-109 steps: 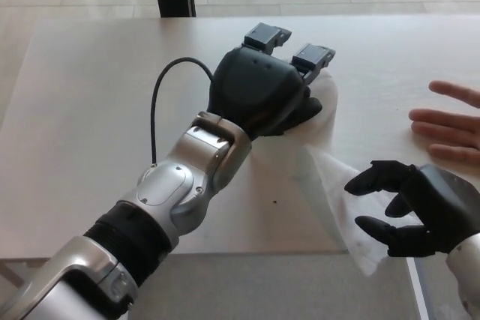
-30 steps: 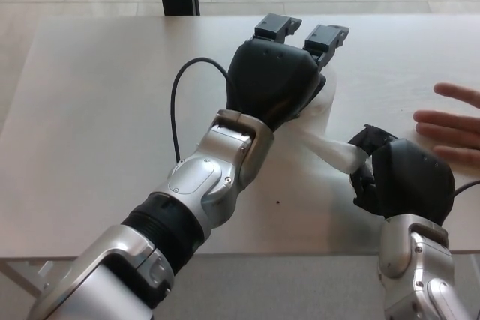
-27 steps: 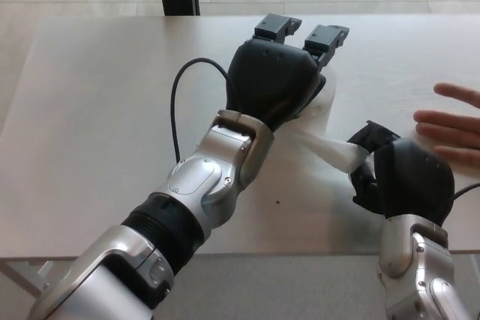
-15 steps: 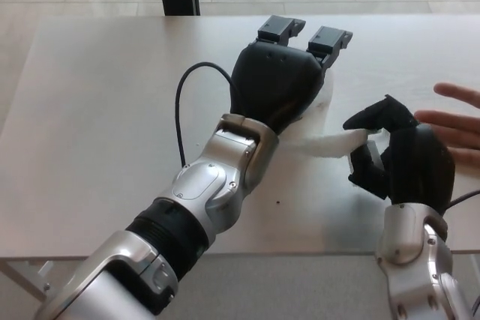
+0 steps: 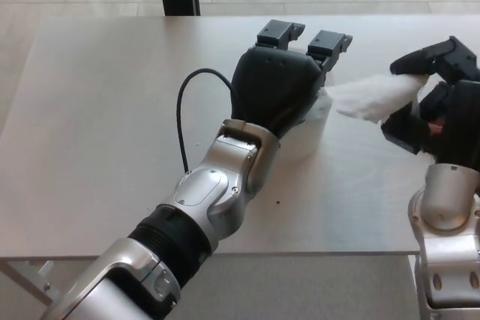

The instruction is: A toilet paper roll is kept in the middle of the desk infront of the robot. The robot places its left hand on the top of the toilet paper roll to hold it still and uses its right hand to tear off a piece of toilet paper from it and hands the paper to a person

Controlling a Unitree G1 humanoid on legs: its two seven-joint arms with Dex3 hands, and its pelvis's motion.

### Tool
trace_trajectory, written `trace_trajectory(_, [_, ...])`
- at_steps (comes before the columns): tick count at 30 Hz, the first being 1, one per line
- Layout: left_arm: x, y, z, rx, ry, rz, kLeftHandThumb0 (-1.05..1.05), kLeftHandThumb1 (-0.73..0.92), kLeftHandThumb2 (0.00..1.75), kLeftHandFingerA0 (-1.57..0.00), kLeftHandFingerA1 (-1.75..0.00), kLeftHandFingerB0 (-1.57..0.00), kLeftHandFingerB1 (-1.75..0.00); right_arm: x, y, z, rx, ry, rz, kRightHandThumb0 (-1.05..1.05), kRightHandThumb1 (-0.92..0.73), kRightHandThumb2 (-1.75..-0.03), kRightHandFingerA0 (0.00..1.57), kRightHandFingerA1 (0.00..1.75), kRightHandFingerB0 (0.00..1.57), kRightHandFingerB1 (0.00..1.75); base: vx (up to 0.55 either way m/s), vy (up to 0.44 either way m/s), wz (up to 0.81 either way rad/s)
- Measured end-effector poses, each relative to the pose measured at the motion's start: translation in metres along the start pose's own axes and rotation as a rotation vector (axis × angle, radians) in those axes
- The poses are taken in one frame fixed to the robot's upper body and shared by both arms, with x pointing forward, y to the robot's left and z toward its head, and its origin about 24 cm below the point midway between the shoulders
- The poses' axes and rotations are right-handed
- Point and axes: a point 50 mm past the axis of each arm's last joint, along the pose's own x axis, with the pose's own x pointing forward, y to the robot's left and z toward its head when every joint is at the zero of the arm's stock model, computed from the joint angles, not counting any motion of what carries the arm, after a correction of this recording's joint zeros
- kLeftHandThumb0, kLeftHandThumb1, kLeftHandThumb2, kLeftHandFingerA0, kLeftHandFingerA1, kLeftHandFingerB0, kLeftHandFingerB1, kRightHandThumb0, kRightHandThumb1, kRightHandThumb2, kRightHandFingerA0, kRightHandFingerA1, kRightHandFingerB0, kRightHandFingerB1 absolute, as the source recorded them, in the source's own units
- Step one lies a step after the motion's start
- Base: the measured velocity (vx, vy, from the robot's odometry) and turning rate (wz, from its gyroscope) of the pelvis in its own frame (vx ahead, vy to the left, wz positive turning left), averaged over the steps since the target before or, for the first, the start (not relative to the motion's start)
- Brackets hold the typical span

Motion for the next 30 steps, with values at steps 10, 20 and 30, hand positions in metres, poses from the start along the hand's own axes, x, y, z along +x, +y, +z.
trace_trajectory(10, [-0.005, -0.002, -0.001, -0.021, 0.012, 0.011, -0.22, 0.68, 0.86, -0.28, -0.43, -0.32, -0.37, 0.009, -0.017, 0.014, 0.171, -0.015, -0.073, -0.07, -0.45, -1.43, 1.02, 1.75, 0.85, 1.54, 0.0, 0.0, 0.0])
trace_trajectory(20, [-0.016, -0.009, -0.003, -0.043, 0.032, 0.003, -0.25, 0.71, 0.84, -0.25, -0.45, -0.31, -0.38, 0.02, -0.036, 0.025, 0.348, -0.025, -0.152, -0.07, -0.42, -1.34, 1.04, 1.75, 0.82, 1.54, 0.0, 0.0, 0.0])
trace_trajectory(30, [-0.026, -0.006, -0.009, -0.046, 0.037, 0.023, -0.29, 0.64, 0.76, -0.22, -0.48, -0.26, -0.4, 0.056, -0.094, 0.025, 0.092, -0.151, -0.15, -0.18, -0.43, -1.2, 1.21, 1.44, 0.96, 1.29, 0.0, 0.0, 0.0])
